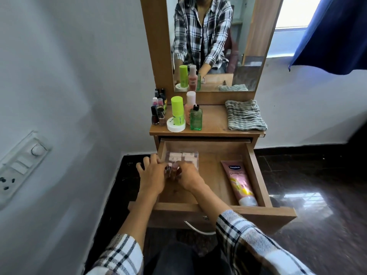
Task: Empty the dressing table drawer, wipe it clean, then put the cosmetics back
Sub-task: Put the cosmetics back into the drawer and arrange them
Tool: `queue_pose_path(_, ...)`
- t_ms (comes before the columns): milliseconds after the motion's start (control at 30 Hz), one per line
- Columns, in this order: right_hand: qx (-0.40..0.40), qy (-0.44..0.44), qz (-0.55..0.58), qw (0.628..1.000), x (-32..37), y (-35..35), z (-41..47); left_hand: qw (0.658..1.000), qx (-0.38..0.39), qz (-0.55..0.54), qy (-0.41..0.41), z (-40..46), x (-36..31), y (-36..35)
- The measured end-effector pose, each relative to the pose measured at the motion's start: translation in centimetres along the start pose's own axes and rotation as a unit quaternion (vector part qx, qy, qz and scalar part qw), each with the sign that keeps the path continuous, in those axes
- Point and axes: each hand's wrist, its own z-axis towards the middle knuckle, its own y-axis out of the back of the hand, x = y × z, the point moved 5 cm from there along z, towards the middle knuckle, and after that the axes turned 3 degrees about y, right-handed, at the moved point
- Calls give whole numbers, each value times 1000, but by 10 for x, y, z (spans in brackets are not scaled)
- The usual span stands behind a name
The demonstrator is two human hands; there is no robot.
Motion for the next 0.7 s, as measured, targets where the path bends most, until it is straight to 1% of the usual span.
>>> queue_pose_path(100, 6, 8, -21, 1000, -1, -3, 1, 1000, -7, 2, 18, 0, 4, -2)
queue_pose_path(267, -2, 18, -92, 996, -4, -6, 1, 999, -13, 19, 24, -3, 2, -4)
queue_pose_path(400, 4, 13, -98, 995, -5, -6, -1, 999, 0, 43, 28, -3, 2, -7)
queue_pose_path(567, 14, 7, -110, 994, -3, -9, 1, 999, 11, 35, 30, -2, 3, -8)
queue_pose_path(700, 7, 11, -106, 994, 1, -8, 1, 998, 24, 38, 32, -3, 3, -8)
